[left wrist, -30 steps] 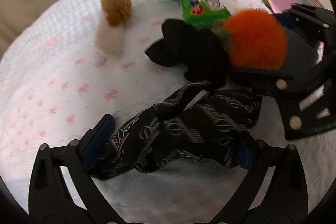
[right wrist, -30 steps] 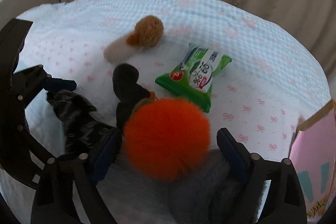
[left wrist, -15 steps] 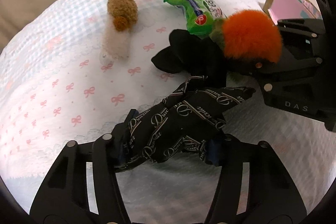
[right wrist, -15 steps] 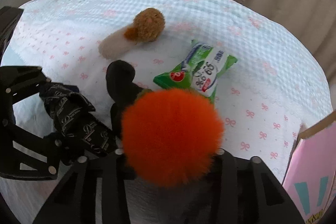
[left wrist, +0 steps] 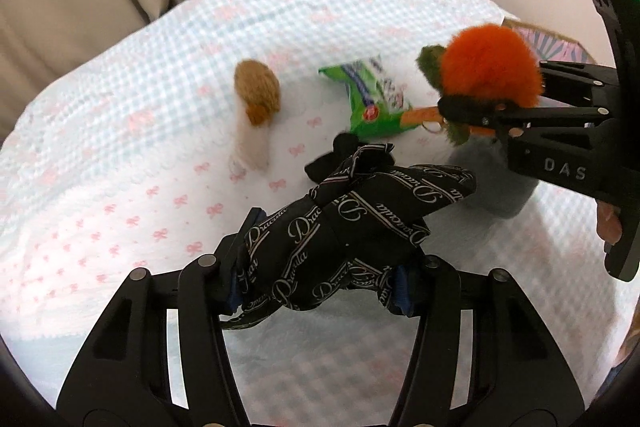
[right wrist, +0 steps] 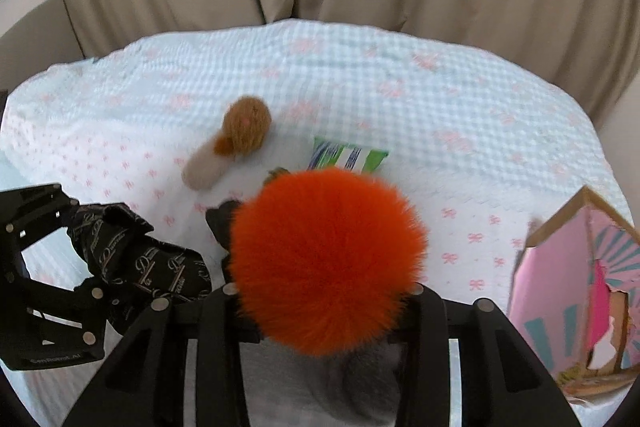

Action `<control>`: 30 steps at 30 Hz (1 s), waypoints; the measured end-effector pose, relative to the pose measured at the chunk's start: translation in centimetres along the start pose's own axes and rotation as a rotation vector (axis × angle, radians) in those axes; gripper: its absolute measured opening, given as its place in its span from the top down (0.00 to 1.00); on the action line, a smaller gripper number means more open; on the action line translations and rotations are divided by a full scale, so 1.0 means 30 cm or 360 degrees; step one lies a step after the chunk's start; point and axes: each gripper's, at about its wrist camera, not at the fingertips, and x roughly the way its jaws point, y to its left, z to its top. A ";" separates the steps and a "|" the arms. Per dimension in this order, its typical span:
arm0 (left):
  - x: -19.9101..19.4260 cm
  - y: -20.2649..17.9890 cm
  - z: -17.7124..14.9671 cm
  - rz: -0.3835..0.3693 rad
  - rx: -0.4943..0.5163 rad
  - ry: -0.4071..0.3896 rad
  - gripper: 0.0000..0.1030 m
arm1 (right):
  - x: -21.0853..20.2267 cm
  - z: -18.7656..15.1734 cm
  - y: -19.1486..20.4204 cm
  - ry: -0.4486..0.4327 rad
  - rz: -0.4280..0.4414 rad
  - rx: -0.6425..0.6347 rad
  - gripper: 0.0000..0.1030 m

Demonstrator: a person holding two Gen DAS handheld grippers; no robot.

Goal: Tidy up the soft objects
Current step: 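Carry the scarf and pompom into the box and open both tools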

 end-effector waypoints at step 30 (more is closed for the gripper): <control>-0.735 -0.396 0.378 -0.0040 -0.0252 -0.0248 0.50 | -0.951 0.086 -0.319 -0.0294 -0.0147 0.0369 0.65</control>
